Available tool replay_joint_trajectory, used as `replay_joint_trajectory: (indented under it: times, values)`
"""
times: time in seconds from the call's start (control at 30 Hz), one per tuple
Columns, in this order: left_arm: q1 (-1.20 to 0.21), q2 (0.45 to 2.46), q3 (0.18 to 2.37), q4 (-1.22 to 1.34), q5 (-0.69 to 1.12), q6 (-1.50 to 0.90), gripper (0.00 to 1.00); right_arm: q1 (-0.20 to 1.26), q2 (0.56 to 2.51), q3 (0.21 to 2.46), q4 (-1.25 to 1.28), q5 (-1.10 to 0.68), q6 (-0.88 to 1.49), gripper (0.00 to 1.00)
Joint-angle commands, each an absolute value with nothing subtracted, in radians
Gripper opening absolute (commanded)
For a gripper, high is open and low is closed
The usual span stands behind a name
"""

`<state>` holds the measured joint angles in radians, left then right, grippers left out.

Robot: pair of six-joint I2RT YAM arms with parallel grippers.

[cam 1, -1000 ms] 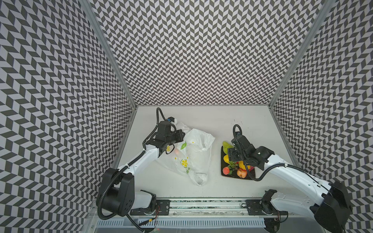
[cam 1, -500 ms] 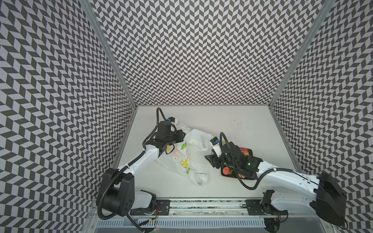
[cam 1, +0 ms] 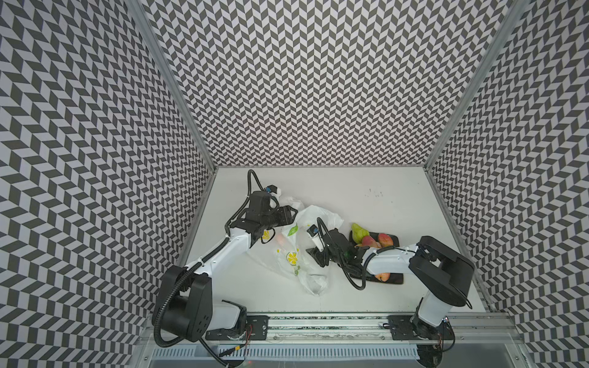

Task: Take fruits out of the plastic bag
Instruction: Shake the plastic bag at the center of the table.

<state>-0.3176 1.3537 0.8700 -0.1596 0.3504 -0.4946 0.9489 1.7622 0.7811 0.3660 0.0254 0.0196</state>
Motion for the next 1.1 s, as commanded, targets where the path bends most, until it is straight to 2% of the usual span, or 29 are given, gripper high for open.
replay_joint_trajectory:
  times: [0.0, 0.13, 0.33, 0.5, 0.73, 0.93, 1.07]
  values:
    - [-0.311, 1.335, 0.943, -0.201, 0.301, -0.483, 0.74, 0.959, 1.8, 0.82, 0.511, 0.028, 0.001, 0.48]
    - [-0.309, 1.297, 1.003, -0.258, 0.24, -0.491, 0.87, 0.959, 1.84, 0.839, 0.538, 0.006, 0.008, 0.48]
    - [-0.316, 1.21, 1.012, -0.407, 0.133, -0.522, 0.9, 0.957, 1.848, 0.843, 0.578, -0.03, 0.028, 0.48]
    - [-0.383, 1.091, 0.944, -0.549, 0.026, -0.597, 0.9, 0.957, 1.838, 0.827, 0.622, -0.075, 0.054, 0.49]
    - [-0.498, 0.997, 0.802, -0.58, 0.022, -0.724, 0.87, 0.957, 1.846, 0.821, 0.66, -0.119, 0.089, 0.49]
    - [-0.51, 1.03, 0.726, -0.488, 0.056, -0.726, 0.8, 0.957, 1.854, 0.82, 0.667, -0.135, 0.101, 0.49]
    - [-0.51, 1.093, 0.728, -0.436, 0.073, -0.707, 0.68, 0.957, 1.86, 0.821, 0.674, -0.134, 0.114, 0.49]
